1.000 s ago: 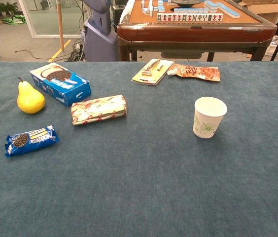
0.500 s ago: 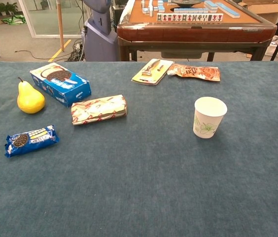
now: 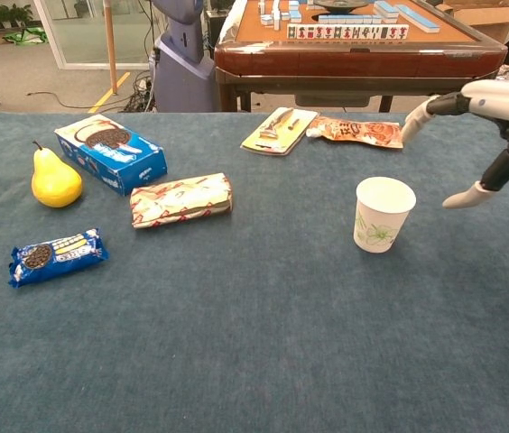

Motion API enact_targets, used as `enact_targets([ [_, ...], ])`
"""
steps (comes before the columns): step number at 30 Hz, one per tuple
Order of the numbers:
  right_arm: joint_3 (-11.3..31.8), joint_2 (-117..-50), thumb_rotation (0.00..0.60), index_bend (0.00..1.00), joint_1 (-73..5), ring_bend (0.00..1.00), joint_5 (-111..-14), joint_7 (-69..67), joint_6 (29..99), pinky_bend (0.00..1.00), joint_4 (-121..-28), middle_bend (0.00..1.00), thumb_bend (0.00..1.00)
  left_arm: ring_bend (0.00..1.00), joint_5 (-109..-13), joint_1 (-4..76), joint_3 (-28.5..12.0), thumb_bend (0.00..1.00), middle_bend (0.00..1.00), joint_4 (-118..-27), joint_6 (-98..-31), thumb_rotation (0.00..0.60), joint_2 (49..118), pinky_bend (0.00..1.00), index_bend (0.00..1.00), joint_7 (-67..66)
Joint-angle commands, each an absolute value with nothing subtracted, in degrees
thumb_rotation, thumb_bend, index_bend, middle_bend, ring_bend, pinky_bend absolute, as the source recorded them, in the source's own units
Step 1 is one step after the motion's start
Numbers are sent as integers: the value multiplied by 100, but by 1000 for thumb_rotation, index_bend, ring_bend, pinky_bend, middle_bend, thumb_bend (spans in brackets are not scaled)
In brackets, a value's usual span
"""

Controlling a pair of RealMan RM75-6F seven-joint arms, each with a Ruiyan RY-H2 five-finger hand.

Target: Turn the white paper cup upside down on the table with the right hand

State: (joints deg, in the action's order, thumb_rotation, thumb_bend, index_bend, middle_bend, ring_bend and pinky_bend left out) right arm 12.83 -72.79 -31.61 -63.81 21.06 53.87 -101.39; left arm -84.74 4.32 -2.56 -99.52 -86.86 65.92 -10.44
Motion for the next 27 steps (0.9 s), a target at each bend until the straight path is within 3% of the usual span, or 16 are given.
enact_targets([
  [1, 1348, -7500, 600, 232, -3446, 4, -6081, 2199, 5116, 74, -9862, 105, 54, 163, -8453, 435, -253, 146, 126, -9964, -8662, 600, 6583, 85, 330, -1056],
  [9, 1250, -7787, 600, 202, -3933, 3, -5580, 2375, 4717, 64, -9429, 100, 55, 163, -8428, 448, -248, 146, 126, -9976, -8607, 600, 6574, 84, 346, -1071],
  [27, 979, -7990, 600, 202, -4372, 3, -5065, 2412, 4611, 64, -9105, 102, 134, 163, -8426, 452, -256, 146, 126, -9898, -8591, 600, 6588, 84, 348, -987],
])
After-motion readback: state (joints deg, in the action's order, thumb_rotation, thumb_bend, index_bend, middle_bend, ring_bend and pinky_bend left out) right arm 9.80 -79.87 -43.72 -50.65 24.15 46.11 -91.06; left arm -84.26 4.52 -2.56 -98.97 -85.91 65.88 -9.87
